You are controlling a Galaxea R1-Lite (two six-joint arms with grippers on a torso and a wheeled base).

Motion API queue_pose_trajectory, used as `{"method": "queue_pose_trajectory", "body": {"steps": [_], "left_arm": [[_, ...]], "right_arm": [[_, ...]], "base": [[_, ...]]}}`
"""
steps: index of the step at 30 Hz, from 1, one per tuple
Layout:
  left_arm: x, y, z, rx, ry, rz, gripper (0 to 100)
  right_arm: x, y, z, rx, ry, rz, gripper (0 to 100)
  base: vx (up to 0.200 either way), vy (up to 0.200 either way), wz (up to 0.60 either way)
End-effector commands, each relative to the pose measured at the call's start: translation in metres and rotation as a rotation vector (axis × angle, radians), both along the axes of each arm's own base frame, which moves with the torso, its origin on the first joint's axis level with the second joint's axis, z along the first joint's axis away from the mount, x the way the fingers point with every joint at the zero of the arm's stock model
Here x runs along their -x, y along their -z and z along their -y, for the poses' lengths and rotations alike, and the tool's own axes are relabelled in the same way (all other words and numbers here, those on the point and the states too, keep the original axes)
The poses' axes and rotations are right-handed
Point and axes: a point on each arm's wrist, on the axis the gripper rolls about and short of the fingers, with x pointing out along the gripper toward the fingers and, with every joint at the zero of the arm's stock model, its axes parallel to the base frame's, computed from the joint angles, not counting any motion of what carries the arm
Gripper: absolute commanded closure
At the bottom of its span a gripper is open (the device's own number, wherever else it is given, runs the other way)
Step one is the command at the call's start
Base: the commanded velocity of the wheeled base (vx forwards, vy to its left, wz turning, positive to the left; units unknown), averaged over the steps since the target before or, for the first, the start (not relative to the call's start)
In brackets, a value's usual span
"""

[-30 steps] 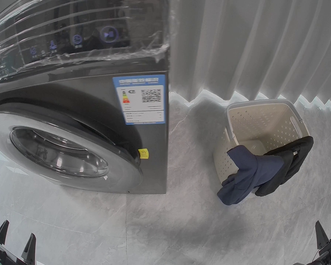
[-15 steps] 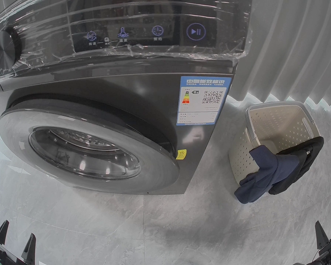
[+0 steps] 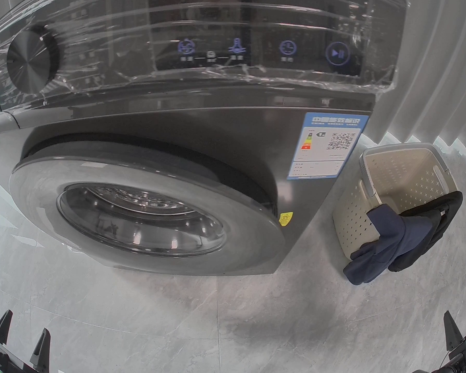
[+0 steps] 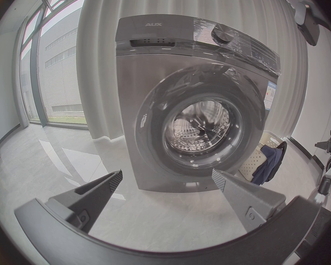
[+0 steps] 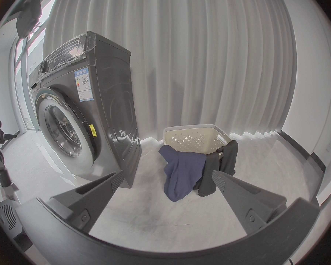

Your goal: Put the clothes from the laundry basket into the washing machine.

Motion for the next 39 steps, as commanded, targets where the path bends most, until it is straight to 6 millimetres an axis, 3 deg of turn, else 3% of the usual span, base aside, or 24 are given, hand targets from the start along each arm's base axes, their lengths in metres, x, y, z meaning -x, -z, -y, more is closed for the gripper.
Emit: {"method": "queue_pose_trajectory", "body": {"steps": [1,13,25,39], "left_arm": [[0.0,0.0048,0.0,0.001,0.0,-0.001,0],[-0.0001,0.0054,0.0,0.001,0.0,-0.004,0],[0.0,0.0048,0.0,0.001,0.0,-0.001,0],[0.0,0.0048,0.0,0.001,0.0,-0.001,0]], "right_arm": [[-0.0005,0.0051,0.0,0.001,-0.001,-0.008,0],[-0.0005,0.0051,0.0,0.001,-0.001,-0.008,0],[-0.0005,0.0051,0.0,0.001,-0.001,-0.008,0],[-0.0005,0.0051,0.0,0.001,-0.003,-0.008,0]], "base": [[0.0,0.2,0.0],[0.0,0.0,0.0],[0.0,0.2,0.0],[0.0,0.0,0.0]]}}
